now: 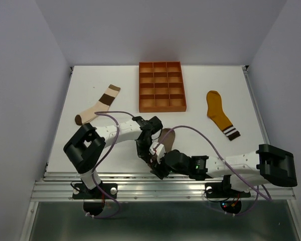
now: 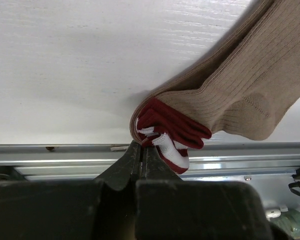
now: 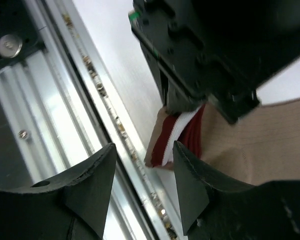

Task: Roll the socks
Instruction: Roll the sock at the center of the board.

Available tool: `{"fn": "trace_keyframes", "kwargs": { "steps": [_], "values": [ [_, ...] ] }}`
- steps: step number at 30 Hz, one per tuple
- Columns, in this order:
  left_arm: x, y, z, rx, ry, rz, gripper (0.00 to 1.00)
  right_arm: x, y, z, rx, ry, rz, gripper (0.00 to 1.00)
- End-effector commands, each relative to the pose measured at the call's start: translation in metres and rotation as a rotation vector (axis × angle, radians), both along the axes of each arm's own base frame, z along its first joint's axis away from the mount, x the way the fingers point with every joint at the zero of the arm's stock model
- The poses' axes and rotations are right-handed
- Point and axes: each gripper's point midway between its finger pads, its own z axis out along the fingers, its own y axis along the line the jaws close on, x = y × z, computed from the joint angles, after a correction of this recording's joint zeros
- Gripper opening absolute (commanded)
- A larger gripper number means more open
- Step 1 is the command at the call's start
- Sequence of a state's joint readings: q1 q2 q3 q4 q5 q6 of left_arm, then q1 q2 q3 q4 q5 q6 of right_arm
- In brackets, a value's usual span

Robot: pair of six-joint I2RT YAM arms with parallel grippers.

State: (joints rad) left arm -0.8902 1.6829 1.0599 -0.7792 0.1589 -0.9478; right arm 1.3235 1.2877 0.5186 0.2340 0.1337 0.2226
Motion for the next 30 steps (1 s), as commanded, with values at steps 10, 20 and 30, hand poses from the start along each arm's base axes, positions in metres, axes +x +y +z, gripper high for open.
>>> {"fn": "trace_keyframes", "kwargs": {
  "steps": [10, 20, 30],
  "values": [
    [-0.001, -0.002, 0.007, 0.033, 0.048, 0.006, 0.0, 0.016, 0.015, 0.001, -0.174, -0.229, -0.058, 0.52],
    [-0.002, -0.002, 0.005, 0.037, 0.063, 0.01, 0.0, 0.012, 0.013, -0.02, -0.279, -0.299, -0.063, 0.52],
    [-0.003, -0.002, 0.006, 0.013, 0.075, 0.017, 0.0, 0.022, 0.006, -0.032, -0.345, -0.341, -0.129, 0.41]
  ]
}}
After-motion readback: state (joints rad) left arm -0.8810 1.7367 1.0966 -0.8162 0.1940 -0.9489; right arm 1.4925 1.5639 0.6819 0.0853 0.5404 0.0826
